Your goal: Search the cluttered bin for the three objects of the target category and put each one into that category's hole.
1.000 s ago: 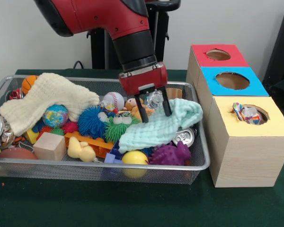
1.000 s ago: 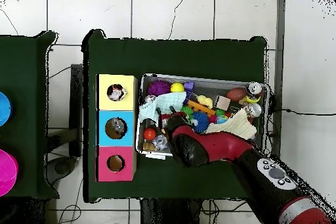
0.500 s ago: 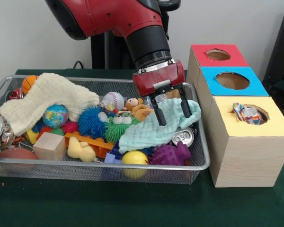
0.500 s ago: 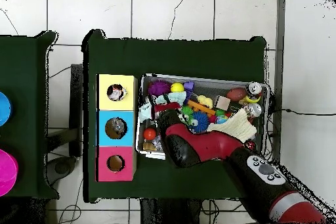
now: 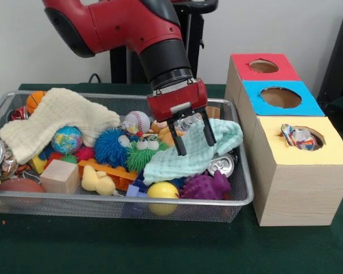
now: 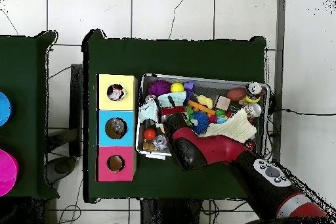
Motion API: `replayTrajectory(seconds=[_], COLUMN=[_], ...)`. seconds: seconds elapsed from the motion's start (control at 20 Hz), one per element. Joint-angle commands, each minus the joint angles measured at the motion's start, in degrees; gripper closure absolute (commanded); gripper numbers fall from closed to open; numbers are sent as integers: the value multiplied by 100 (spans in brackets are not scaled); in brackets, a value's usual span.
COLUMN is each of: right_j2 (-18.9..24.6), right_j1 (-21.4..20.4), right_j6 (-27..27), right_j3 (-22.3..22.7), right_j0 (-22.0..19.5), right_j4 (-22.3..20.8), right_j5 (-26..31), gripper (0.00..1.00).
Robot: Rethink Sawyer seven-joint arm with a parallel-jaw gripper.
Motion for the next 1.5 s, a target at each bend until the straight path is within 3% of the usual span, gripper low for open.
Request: replayTrajectory(seconds=[0.05, 0.55, 0.6, 0.75, 0.9, 1.05, 1.25, 1.3, 1.45, 1.5], right_j2=[366, 781, 918, 948, 556, -66, -1727, -2425, -3450, -3751], right_j1=[502, 1312, 1489, 2050, 2623, 2691, 2221, 2144, 2160, 2191], right_j6=[692, 875, 942, 998, 716, 727, 1338, 1556, 1548, 1467], right_j3=[-629, -1268, -1358, -1608, -1909, -2012, -1981, -1983, -1869, -1805], right_j0=[-213, -649, -774, -1032, -1114, -843, 437, 1025, 1910, 2171], right_j4=[-604, -1842, -2051, -2100, -1378, -355, 1346, 2110, 3537, 3928], right_j5=[347, 345, 496, 886, 1610, 2296, 2442, 2673, 2949, 2792], gripper=[0, 0, 0, 0, 0, 0, 0, 0, 0, 0])
